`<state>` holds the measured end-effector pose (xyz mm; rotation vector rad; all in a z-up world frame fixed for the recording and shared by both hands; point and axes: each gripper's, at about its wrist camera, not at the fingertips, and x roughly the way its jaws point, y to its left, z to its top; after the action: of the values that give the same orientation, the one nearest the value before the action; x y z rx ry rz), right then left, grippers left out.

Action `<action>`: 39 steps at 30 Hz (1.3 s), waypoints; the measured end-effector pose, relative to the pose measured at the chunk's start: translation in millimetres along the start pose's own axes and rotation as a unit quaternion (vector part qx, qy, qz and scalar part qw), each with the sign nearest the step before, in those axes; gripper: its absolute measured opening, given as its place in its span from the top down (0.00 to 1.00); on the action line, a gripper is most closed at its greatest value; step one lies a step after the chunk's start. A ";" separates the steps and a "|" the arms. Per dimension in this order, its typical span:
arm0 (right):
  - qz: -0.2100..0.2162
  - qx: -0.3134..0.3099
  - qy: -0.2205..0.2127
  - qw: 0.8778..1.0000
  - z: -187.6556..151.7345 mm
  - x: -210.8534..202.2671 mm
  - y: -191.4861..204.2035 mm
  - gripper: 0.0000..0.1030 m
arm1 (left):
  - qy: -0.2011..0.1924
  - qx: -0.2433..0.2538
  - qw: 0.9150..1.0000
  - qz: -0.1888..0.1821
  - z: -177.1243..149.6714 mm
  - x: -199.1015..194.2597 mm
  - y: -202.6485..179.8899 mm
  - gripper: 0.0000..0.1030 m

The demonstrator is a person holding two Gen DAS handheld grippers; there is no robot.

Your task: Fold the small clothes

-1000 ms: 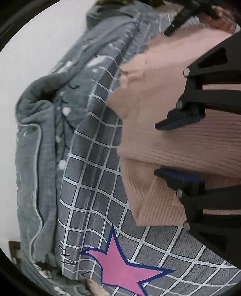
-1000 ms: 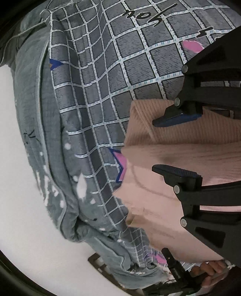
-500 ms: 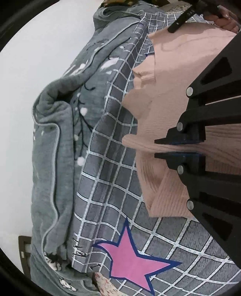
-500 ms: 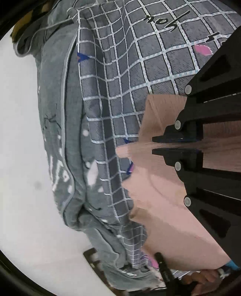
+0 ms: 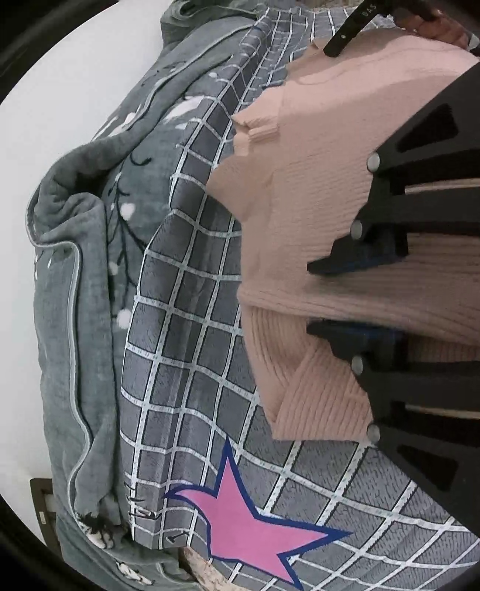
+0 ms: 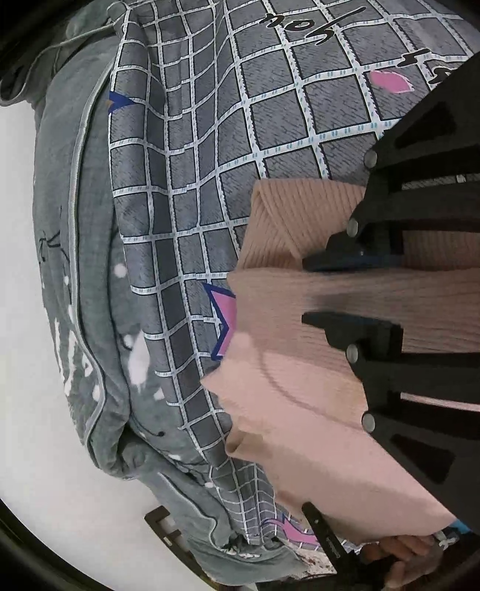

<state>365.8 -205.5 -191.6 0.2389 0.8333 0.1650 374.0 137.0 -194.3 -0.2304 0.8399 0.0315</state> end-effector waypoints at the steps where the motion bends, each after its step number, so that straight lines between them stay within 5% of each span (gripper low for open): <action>1: 0.002 0.000 -0.003 1.000 -0.4 -1.8 -0.3 0.68 | -0.002 0.003 1.000 0.003 -0.7 -0.3 -0.9 0.65; 6: -0.006 -0.010 -0.007 1.000 -2.0 -2.7 4.8 0.63 | -0.009 0.037 0.999 0.021 -4.5 1.8 -12.4 0.55; 39: 0.029 -0.020 -0.048 0.998 -4.9 -19.8 8.2 0.62 | -0.018 0.081 0.995 0.058 -5.5 1.9 -24.1 0.51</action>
<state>348.6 -201.7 -178.5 0.2323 0.7274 0.2236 374.2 112.2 -194.7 -0.0285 0.8144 0.0769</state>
